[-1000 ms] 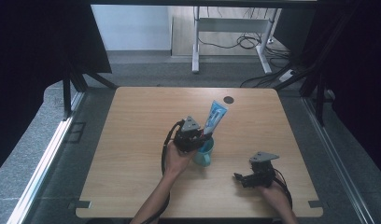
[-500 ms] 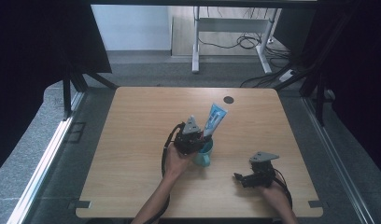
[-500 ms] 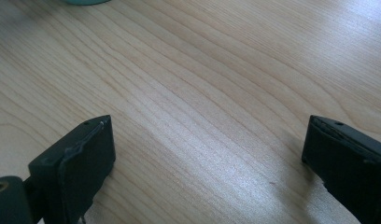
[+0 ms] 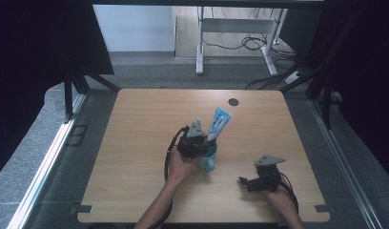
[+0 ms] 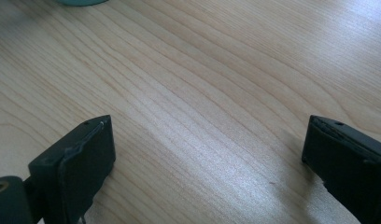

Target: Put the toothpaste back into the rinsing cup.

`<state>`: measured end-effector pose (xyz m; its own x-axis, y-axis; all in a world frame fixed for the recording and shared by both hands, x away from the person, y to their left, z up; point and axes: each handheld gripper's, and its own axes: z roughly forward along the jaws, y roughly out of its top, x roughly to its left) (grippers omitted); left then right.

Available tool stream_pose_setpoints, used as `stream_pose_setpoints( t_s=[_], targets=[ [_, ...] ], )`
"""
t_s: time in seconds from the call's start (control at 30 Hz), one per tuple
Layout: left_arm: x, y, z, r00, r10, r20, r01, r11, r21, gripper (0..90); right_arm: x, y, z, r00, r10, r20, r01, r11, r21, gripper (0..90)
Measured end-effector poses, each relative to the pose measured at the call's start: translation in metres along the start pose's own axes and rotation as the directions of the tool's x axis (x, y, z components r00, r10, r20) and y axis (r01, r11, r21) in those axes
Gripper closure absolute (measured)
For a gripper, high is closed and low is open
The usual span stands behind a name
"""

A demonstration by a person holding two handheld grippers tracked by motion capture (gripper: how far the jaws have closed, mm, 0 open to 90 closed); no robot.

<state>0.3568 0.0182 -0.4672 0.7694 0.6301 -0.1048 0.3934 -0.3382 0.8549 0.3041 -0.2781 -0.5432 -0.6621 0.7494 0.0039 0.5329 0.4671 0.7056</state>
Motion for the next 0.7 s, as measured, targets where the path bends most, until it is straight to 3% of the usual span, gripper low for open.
stream_pose_setpoints(
  t_s=[0.17,0.43,0.7],
  targets=[
    [-0.0005,-0.0019,0.0001,1.0,0.002,-0.003,-0.002,1.0,0.004,70.7,0.0,0.0,0.0,1.0,0.0,0.0,0.0,1.0,0.0,2.2],
    [-0.0017,-0.0072,0.003,0.999,0.035,-0.028,-0.033,0.9976,0.061,68.2,0.0,0.0,0.0,1.0,0.0,0.0,0.0,1.0,0.0,2.2],
    [-0.002,-0.0071,0.0019,0.9996,0.018,-0.021,-0.017,0.9981,0.059,66.5,-0.0001,0.0,0.0001,1.0,-0.002,0.001,0.002,1.0,-0.001,2.2]
  ],
)
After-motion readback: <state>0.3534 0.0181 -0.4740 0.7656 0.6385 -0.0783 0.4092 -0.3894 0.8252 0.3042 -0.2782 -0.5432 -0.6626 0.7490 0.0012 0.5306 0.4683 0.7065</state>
